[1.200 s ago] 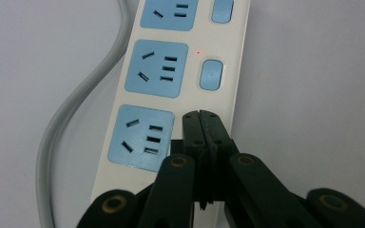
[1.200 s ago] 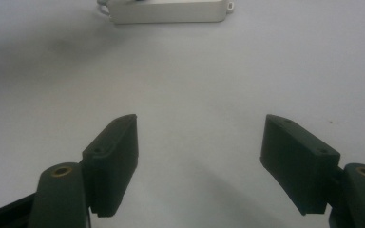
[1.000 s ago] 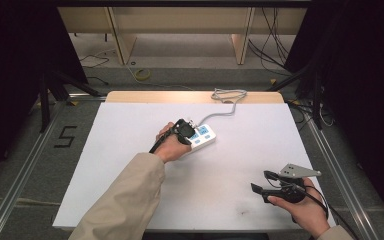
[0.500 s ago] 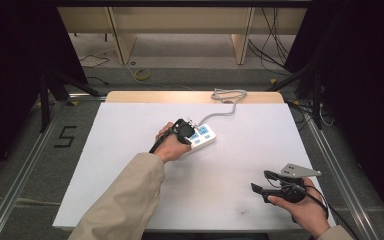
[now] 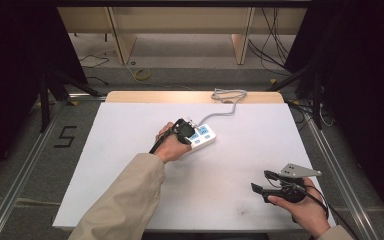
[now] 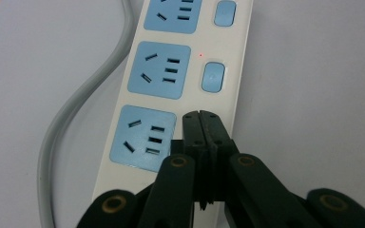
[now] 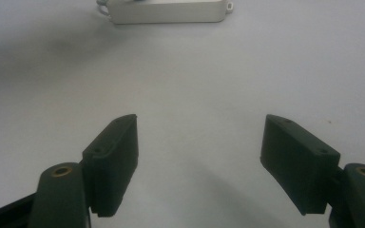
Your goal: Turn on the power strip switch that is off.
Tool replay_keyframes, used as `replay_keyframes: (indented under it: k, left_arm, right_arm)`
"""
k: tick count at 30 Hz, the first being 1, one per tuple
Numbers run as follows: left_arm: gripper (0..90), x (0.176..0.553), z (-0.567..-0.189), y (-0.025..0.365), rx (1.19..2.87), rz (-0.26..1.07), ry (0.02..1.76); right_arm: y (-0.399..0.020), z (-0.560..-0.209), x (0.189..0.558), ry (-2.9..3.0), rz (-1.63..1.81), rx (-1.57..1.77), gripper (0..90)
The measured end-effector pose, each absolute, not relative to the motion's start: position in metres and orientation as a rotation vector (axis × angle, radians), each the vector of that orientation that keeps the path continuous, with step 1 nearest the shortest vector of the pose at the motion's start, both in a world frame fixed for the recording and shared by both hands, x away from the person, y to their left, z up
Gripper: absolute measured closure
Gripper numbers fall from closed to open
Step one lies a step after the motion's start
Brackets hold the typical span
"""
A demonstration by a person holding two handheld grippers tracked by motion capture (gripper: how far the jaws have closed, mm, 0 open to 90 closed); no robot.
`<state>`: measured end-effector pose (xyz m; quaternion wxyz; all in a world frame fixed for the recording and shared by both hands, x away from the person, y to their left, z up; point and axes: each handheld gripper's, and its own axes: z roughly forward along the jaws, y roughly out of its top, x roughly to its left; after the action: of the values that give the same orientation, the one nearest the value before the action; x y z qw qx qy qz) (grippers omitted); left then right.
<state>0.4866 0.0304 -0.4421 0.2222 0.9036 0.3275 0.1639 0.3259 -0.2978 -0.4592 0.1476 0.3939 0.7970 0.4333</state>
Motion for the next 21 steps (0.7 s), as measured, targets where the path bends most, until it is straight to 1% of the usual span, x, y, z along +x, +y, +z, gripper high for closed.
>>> replay_keyframes:
  k: [11, 21]
  left_arm:
    - [89.9, 0.4878, -0.4422, 0.0315, 2.476, 0.431, 0.917]
    - [89.6, 0.4837, -0.4346, 0.0325, 2.421, 0.462, 0.897]
  right_arm:
    - [-0.2979, -0.459, 0.3258, 2.293, 1.248, 1.132, 29.1]
    - [-0.2984, -0.4591, 0.3259, 2.292, 1.248, 1.135, 29.1]
